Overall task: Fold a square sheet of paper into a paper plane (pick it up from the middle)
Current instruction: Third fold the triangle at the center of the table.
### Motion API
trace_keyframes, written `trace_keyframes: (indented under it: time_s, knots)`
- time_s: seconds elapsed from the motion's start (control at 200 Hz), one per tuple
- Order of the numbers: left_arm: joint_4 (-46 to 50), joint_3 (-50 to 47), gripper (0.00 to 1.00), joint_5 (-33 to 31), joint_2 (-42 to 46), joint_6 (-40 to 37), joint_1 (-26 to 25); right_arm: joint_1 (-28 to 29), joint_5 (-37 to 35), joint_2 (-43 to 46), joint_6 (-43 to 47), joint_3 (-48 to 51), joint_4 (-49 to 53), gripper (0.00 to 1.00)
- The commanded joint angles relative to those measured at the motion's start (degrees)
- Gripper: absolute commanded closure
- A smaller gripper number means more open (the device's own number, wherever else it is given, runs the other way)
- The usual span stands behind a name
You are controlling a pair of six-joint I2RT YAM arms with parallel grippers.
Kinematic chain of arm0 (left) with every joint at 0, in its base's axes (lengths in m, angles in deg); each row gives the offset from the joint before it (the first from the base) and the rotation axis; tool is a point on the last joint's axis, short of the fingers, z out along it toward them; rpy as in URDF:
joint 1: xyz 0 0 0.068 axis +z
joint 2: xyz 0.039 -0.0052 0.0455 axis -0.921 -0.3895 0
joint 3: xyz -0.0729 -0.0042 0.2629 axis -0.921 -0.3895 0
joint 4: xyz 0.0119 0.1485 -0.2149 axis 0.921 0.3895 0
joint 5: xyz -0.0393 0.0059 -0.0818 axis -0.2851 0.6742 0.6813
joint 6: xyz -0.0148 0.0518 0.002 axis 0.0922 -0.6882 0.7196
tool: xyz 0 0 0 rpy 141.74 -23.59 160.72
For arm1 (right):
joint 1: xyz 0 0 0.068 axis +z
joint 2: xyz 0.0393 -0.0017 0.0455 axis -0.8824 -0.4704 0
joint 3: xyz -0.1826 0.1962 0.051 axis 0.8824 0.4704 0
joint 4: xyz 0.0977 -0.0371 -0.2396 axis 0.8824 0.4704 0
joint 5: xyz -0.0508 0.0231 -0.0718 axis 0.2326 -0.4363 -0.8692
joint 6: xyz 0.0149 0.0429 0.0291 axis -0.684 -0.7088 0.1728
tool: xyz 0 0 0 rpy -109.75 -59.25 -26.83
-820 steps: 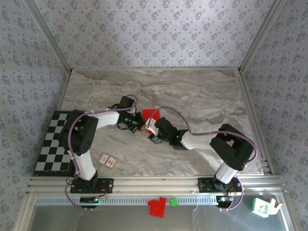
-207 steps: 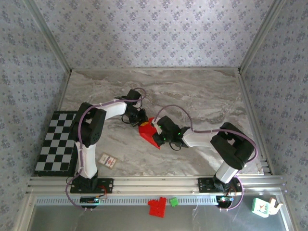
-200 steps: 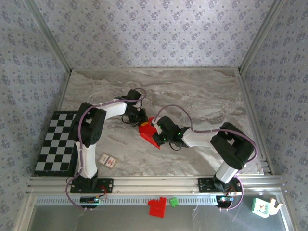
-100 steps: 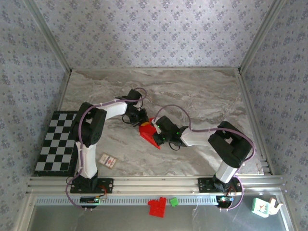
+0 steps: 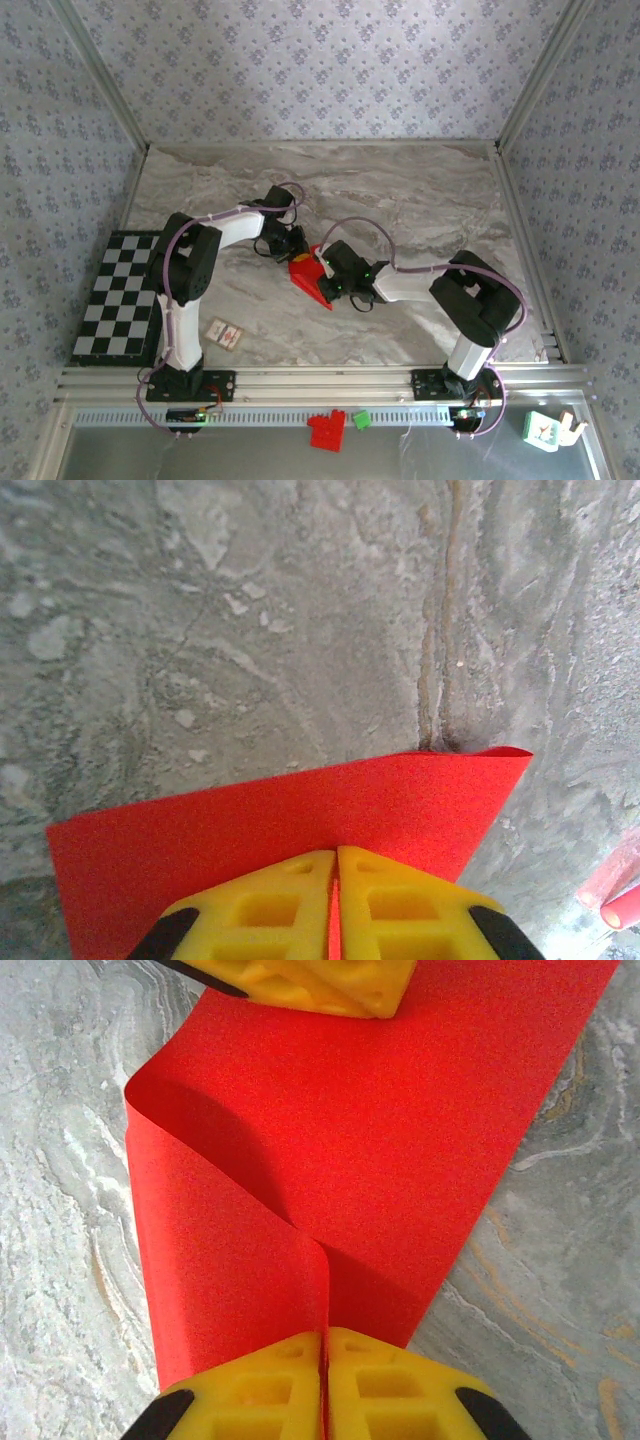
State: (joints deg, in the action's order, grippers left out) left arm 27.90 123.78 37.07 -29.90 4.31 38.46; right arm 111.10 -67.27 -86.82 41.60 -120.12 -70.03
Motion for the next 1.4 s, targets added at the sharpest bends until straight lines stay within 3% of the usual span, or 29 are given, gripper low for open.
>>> trace_keyframes:
  time_s: [0.0,0.32,0.545,0.72,0.925,1.394]
  knots:
    - [3.03,0.35,0.88,-1.28,-2.11,-0.41,-0.82,0.13,-0.58,-1.63,-1.17,-1.48,2.17,0.91]
    - [1.33,-1.58,0.78,-3.49,7.32,2.62,0.90,0.05,0.85,-1.99,-1.24,-1.37,3.75,0.90]
    - [-5.20,-13.07,0.73,-3.79,17.67,8.92,3.91,-0.25,2.08,-2.48,-2.68,-1.81,3.65,0.90]
    - [-16.33,-23.26,0.71,1.04,24.83,16.37,3.43,-0.31,4.13,-2.95,-5.11,-2.84,4.26,0.90]
    - [-26.37,-31.61,0.74,2.32,28.79,23.42,0.47,-0.21,6.94,-4.48,-8.08,-3.99,3.85,0.90]
    - [-28.31,-35.48,0.84,2.85,27.25,23.65,-3.18,-0.22,6.09,-5.85,-8.33,-5.92,6.34,0.90]
